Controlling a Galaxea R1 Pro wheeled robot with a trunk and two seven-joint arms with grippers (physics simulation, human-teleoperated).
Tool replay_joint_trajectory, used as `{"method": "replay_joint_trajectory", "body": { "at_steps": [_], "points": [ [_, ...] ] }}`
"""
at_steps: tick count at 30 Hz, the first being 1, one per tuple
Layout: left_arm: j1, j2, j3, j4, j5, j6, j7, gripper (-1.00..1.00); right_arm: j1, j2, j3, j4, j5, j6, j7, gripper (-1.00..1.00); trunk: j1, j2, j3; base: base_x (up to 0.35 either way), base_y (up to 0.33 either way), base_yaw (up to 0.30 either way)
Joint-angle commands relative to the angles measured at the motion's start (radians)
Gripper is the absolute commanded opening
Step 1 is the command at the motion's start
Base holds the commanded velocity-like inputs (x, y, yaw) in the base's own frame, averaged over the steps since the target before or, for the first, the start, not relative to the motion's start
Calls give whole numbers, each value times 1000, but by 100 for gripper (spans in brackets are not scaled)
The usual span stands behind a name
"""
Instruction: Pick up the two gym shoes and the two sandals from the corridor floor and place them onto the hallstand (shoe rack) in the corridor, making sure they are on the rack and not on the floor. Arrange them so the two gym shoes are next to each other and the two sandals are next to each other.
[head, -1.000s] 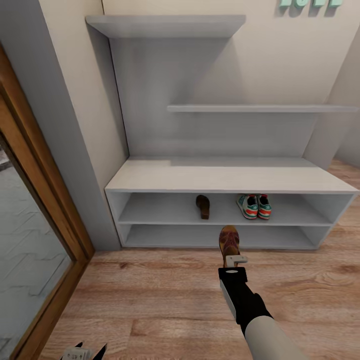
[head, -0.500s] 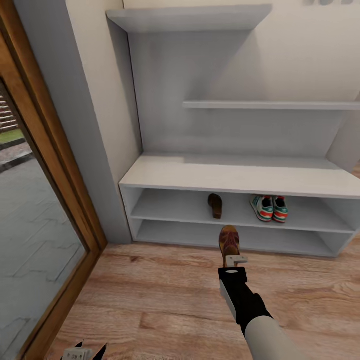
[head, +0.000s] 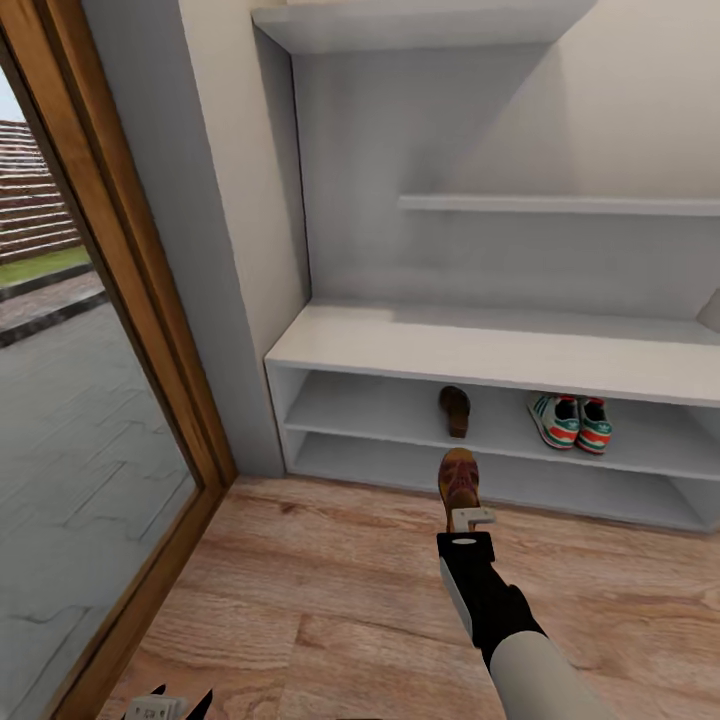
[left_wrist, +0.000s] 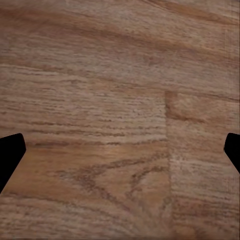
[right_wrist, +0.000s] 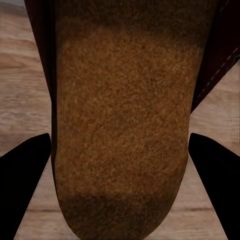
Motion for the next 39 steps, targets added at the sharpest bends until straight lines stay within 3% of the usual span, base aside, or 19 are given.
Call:
{"method": "replay_joint_trajectory", "body": {
  "at_steps": [1, 4, 9, 14, 28, 39],
  "points": [
    [-1, -1, 9, 1, -10, -5, -5, 100, 0, 1, -4, -2, 10, 7, 2, -100, 0, 0, -1, 0, 0, 71],
    [-1, -1, 9, 1, -11, -5, -5, 100, 0, 1, -3, -8, 10, 9, 2, -100, 0, 0, -2, 0, 0, 39],
    [-1, -1, 9, 1, -10, -5, -5, 100, 0, 1, 7, -112, 9, 22, 4, -100, 0, 0, -2, 0, 0, 5],
    [-1, -1, 9, 1, -10, -5, -5, 100, -1, 1, 24, -170, 9, 119, 6, -100, 0, 0, -2, 0, 0, 0],
    [-1, 2, 9, 1, -8, -5, -5, 100, -1, 1, 28, -173, 9, 163, 7, -100, 0, 0, -2, 9, 0, 0],
    [-1, -3, 9, 1, -10, -5, -5, 100, 0, 1, 27, -173, 8, 163, 7, -100, 0, 0, -2, 286, 0, 69]
  ]
}}
